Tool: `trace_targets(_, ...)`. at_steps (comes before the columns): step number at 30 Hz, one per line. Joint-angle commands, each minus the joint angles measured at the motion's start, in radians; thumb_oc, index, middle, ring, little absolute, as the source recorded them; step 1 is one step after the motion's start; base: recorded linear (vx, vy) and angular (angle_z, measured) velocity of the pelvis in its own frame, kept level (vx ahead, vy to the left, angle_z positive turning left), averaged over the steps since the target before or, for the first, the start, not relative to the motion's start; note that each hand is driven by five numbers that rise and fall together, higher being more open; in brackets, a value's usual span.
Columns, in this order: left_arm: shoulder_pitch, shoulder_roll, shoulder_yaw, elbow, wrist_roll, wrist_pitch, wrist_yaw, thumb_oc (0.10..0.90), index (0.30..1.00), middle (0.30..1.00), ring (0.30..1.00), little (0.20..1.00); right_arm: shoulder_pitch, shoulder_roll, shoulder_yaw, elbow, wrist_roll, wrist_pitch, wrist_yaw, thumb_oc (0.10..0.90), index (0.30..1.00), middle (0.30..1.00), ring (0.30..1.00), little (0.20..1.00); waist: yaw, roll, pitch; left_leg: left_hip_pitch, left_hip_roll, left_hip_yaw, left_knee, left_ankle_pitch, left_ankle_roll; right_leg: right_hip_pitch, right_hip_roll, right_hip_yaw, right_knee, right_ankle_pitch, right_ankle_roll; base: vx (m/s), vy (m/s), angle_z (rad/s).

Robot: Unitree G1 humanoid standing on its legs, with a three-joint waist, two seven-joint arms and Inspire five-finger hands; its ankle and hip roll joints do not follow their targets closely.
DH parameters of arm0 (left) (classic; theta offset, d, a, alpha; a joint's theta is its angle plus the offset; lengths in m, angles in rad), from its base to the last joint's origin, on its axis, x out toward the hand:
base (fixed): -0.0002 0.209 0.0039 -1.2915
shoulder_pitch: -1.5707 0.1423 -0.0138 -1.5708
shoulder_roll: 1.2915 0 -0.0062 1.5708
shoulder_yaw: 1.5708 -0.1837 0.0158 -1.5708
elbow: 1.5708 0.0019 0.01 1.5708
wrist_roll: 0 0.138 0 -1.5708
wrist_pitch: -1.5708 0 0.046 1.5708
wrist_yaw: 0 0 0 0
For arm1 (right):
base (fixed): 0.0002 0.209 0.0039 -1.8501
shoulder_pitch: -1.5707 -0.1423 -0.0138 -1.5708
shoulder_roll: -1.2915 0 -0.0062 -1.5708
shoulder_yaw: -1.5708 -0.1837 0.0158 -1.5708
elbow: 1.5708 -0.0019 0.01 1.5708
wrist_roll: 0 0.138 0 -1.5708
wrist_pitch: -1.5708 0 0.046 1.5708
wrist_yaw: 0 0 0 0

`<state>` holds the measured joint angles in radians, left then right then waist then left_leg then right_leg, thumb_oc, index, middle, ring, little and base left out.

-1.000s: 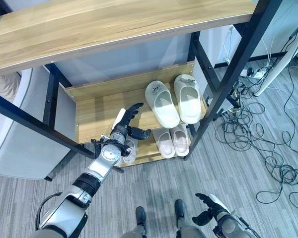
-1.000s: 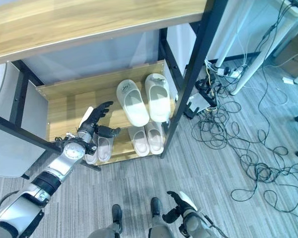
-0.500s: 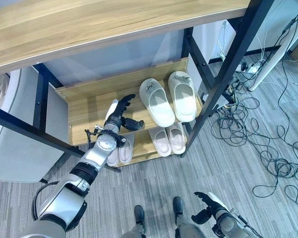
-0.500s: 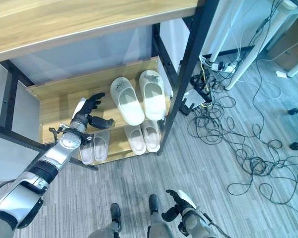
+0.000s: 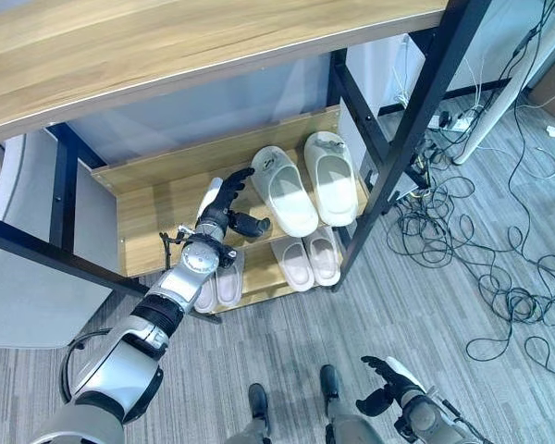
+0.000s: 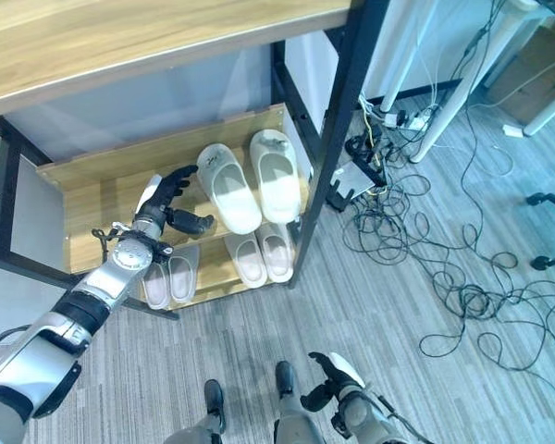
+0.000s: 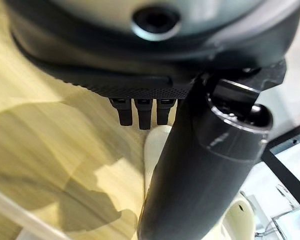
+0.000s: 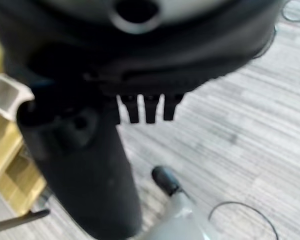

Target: Arrange the slippers neatly on the shoe rack.

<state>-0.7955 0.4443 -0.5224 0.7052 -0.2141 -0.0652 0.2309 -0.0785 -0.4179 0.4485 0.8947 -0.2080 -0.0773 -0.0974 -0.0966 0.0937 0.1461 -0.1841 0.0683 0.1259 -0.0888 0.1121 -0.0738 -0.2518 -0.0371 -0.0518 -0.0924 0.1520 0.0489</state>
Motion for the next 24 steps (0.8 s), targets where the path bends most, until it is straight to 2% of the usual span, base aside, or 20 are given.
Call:
trace_targets(1, -0.186, -0.014, 0.001, 0.05, -0.007, -0.083, 0.03, 0.8, 0.9, 0.9, 0.9, 0.9, 0.043, -0.022, 0.022, -0.04, 0.024, -0.033, -0.032, 0.8, 0.9, 0.9, 0.9, 0.9, 0.004, -0.021, -0.064, -0.049, -0.053, -0.042, 0.002, -0.004, -0.013, -0.021, -0.049, -0.069, 0.005, -0.044, 0.106, 0.01, -0.001, -0.05)
trace_targets(24, -0.192, -0.023, 0.009, 0.046, -0.015, -0.085, 0.026, 0.8, 0.9, 0.9, 0.9, 0.9, 0.061, -0.027, 0.016, -0.04, 0.029, -0.04, -0.029, 0.8, 0.9, 0.9, 0.9, 0.9, 0.003, -0.019, -0.072, -0.025, -0.052, -0.045, 0.002, -0.013, -0.016, 0.007, -0.043, -0.078, 0.005, -0.057, 0.101, 0.0, 0.0, 0.0)
